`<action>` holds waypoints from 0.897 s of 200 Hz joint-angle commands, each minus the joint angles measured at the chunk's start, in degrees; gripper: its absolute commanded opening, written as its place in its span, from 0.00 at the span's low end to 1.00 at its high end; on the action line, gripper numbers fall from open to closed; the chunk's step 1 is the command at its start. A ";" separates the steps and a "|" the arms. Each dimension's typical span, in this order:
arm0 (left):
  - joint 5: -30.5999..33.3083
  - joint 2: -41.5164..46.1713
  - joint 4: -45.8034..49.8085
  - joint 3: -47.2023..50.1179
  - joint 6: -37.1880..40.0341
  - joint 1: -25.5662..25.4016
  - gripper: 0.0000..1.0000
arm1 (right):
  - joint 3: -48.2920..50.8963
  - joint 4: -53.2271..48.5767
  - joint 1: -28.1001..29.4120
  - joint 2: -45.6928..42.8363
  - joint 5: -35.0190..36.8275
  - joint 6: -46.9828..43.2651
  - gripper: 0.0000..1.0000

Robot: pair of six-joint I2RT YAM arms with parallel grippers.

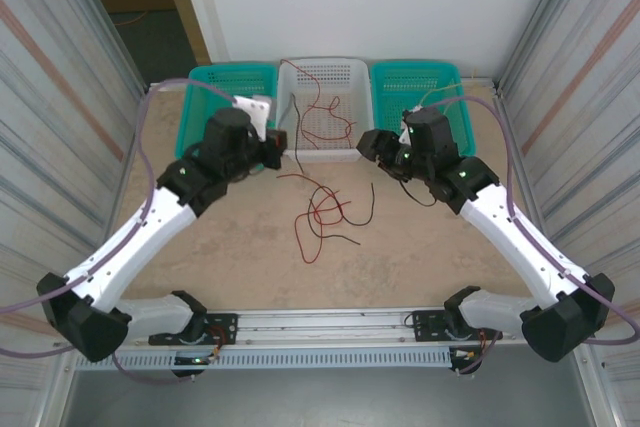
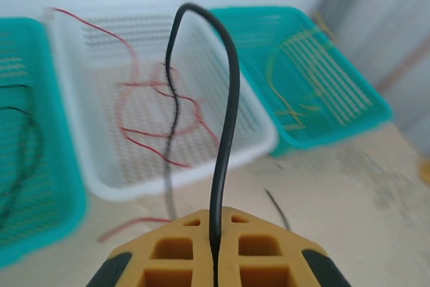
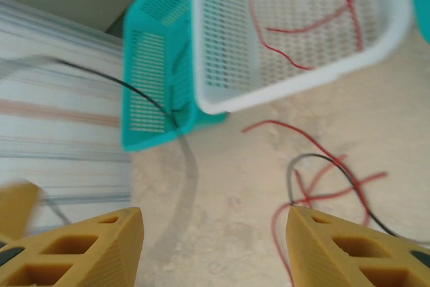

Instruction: Untangle the cables

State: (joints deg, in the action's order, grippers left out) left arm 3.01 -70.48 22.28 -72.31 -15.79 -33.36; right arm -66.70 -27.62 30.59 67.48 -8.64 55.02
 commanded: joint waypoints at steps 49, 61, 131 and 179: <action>3.12 -18.46 -3.08 -15.45 12.43 13.12 0.00 | 2.36 -4.95 -0.35 -2.18 -0.94 -5.70 0.54; 3.38 -22.48 -2.67 -18.40 13.20 14.49 0.00 | 2.27 -5.07 -0.56 -1.76 -1.53 -6.55 0.54; 8.55 -40.61 -1.91 -24.94 18.40 17.63 0.21 | 4.09 -6.40 -5.02 -0.33 -3.96 -9.71 0.53; 8.61 -34.93 -3.18 -18.25 16.73 15.20 0.69 | 4.69 -9.16 -7.24 0.84 -2.18 -11.81 0.53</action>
State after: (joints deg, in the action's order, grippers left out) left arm 10.35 -111.59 19.86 -92.62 0.49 -16.19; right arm -62.59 -34.00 23.88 67.51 -11.81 45.87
